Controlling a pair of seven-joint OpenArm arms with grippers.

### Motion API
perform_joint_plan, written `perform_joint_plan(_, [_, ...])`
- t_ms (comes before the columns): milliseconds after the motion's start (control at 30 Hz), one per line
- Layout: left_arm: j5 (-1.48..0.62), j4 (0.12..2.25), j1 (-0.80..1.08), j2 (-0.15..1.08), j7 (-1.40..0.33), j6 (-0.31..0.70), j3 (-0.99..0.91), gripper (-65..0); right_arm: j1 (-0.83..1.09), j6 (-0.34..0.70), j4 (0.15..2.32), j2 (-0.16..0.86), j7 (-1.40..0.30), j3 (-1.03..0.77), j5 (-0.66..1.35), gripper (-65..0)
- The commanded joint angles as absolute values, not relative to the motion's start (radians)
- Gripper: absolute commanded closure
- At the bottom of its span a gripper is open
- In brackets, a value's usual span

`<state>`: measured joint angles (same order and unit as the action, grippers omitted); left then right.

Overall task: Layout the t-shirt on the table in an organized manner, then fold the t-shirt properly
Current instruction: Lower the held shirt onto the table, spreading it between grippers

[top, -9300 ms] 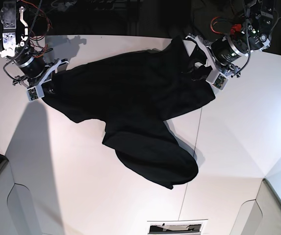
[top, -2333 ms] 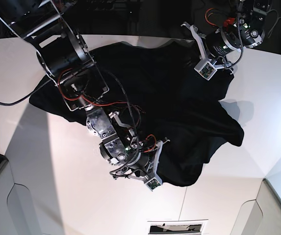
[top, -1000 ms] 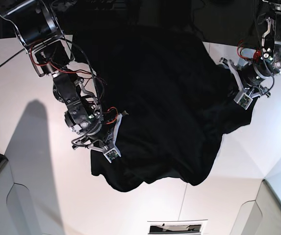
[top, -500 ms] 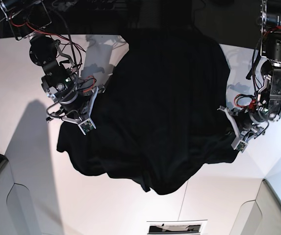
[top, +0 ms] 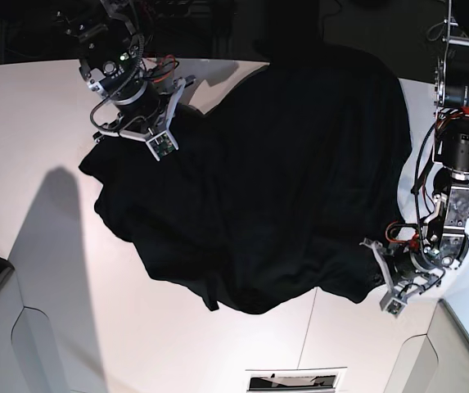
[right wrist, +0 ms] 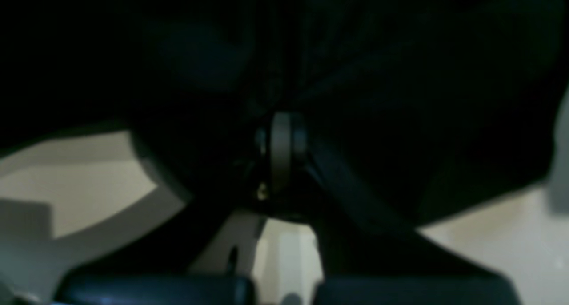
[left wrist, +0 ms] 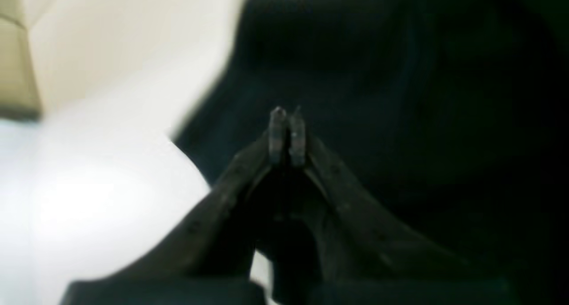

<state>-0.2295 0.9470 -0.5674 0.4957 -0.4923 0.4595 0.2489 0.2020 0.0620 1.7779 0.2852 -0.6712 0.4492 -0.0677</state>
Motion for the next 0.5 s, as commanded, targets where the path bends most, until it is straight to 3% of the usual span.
perform_joint_plan(0, [-0.234,0.961,-0.612,0.497,-0.476,0.457,0.244,0.0,0.233,0.081,1.789,0.283,-0.72,0.453,-0.042,0.0])
perform_joint_plan(300, [-0.323,0.964,-0.649,0.466,-0.609,0.458,0.244,0.0,0.265,0.047,1.847,0.212,-0.692,0.445,-0.127,0.0])
perform_joint_plan(467, [-0.47,1.062,-0.577,0.529,-0.673,0.537,0.244,0.0,0.212,0.036,1.879,0.212,-0.689,0.382,-0.134,0.0])
